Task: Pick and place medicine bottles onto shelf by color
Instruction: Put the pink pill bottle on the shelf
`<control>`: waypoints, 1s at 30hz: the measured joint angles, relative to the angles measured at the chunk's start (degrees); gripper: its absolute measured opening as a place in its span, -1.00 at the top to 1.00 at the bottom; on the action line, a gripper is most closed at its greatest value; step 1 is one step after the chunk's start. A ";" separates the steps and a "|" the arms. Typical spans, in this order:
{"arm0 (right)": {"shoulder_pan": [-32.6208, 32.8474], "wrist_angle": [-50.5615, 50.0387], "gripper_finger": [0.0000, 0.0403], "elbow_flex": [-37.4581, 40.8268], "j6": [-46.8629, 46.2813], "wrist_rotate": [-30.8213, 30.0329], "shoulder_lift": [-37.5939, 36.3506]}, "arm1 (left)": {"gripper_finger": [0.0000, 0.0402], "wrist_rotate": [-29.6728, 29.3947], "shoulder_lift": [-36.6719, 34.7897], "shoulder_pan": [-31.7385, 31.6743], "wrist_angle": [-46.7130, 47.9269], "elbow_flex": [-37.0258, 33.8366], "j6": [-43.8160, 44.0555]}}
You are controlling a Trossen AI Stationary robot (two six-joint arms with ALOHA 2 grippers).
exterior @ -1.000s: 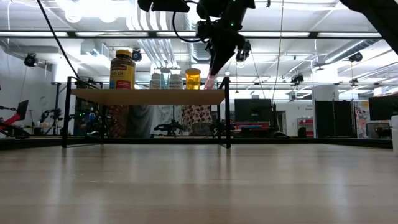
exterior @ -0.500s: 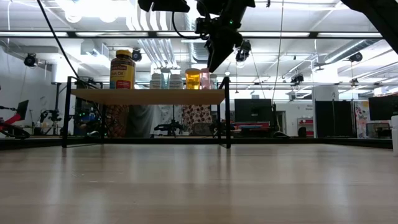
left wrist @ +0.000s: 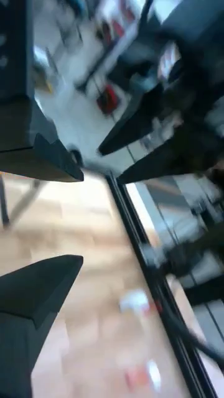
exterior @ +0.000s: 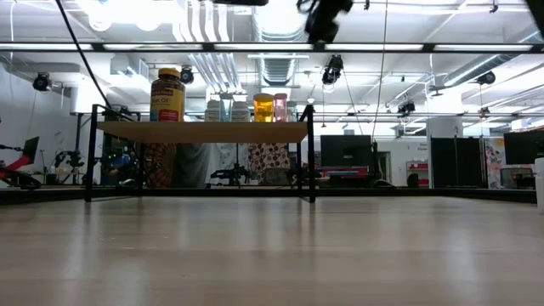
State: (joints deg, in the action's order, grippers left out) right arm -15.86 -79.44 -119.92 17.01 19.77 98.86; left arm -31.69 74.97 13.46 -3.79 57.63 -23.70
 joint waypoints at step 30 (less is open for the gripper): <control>50.71 89.36 0.11 88.08 -4.66 -33.61 -49.51 | 0.06 10.33 36.30 7.68 -35.94 11.71 13.05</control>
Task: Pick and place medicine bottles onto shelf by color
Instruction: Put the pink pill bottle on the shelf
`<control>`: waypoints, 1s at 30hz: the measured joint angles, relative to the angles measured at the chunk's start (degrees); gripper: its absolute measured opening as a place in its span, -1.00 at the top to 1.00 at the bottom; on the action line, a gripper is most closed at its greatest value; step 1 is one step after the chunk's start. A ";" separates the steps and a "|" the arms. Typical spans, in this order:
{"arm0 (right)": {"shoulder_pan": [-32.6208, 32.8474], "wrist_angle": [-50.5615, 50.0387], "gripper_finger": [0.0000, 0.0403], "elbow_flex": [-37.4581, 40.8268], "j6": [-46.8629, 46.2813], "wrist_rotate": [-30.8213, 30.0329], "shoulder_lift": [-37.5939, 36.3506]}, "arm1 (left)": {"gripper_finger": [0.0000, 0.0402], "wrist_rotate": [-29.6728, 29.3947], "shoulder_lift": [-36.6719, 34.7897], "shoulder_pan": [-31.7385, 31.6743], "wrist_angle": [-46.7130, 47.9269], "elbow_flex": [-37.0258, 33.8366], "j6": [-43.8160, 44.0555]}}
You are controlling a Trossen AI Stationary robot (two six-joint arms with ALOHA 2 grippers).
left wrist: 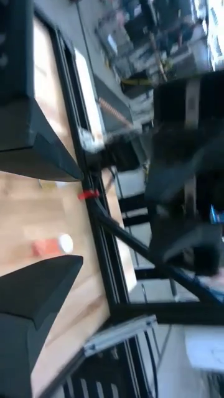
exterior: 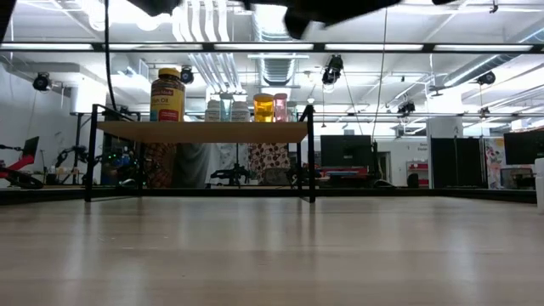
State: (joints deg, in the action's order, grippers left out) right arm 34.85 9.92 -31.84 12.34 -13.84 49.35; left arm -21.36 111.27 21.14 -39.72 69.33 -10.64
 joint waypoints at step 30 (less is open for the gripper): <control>-3.12 1.92 0.27 13.71 2.58 19.66 -27.51 | -0.19 4.94 41.80 -3.04 3.61 45.74 14.35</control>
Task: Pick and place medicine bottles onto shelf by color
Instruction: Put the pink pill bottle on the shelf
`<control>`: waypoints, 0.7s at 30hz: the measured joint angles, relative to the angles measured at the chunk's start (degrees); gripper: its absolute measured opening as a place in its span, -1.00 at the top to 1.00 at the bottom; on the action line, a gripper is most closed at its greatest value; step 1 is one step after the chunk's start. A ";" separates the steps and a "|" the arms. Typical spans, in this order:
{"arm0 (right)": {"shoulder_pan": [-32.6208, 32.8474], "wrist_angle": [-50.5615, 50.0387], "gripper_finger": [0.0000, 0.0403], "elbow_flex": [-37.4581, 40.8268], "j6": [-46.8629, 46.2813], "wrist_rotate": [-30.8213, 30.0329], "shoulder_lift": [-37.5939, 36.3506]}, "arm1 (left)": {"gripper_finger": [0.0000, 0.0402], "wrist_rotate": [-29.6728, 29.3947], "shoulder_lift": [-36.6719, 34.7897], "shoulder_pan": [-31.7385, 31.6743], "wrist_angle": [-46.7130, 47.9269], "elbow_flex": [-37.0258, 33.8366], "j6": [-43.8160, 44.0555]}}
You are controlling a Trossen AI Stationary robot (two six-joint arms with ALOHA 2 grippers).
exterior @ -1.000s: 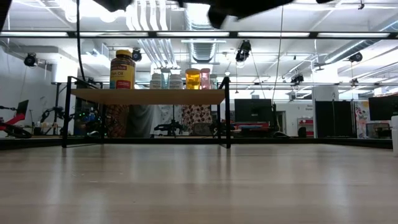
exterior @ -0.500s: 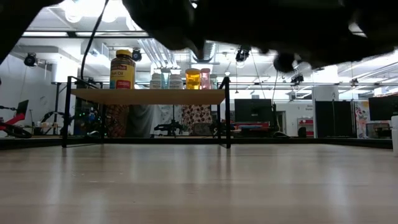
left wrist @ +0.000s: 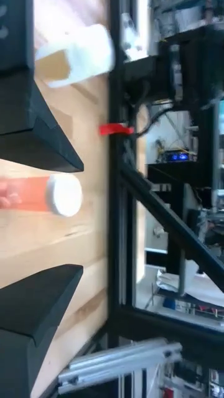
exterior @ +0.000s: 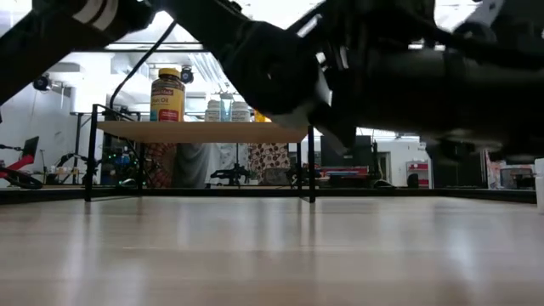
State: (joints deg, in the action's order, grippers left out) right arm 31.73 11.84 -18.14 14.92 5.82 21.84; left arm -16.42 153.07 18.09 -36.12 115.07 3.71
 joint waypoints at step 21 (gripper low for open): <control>-0.02 -0.68 0.32 -0.04 1.85 -3.21 -0.04 | -0.19 5.81 5.19 -2.30 1.80 5.22 6.65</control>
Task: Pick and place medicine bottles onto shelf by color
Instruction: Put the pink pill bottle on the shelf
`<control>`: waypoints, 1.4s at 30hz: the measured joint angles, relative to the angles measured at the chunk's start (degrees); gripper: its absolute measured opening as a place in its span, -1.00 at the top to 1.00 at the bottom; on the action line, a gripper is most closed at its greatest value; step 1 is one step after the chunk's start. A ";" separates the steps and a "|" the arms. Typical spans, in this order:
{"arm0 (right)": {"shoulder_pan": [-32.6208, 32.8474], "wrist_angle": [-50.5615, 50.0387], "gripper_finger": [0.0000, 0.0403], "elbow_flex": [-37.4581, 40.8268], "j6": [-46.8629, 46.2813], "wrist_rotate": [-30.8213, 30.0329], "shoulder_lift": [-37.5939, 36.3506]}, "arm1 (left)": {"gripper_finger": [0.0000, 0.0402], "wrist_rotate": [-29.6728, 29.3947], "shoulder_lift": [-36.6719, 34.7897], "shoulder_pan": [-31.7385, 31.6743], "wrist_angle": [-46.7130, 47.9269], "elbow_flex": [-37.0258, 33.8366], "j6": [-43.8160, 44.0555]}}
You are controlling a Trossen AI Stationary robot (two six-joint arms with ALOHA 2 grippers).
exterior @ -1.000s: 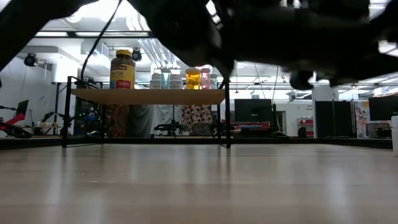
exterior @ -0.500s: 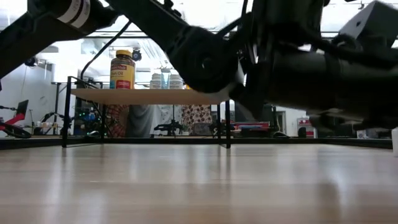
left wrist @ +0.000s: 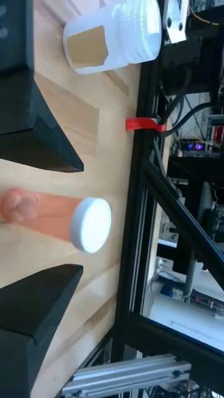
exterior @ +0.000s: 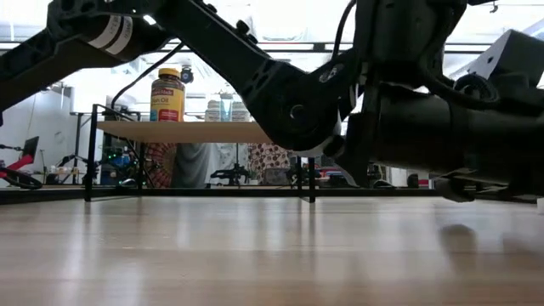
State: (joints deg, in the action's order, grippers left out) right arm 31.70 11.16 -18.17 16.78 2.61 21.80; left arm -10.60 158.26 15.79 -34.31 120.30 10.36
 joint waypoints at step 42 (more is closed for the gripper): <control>-0.02 -0.61 0.37 -0.07 1.25 -1.20 0.04 | 0.56 0.97 0.08 -0.52 0.30 0.30 0.76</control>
State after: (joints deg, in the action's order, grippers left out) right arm 31.68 10.55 -18.24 18.02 1.41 21.85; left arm -9.63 158.34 15.27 -34.01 120.60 11.11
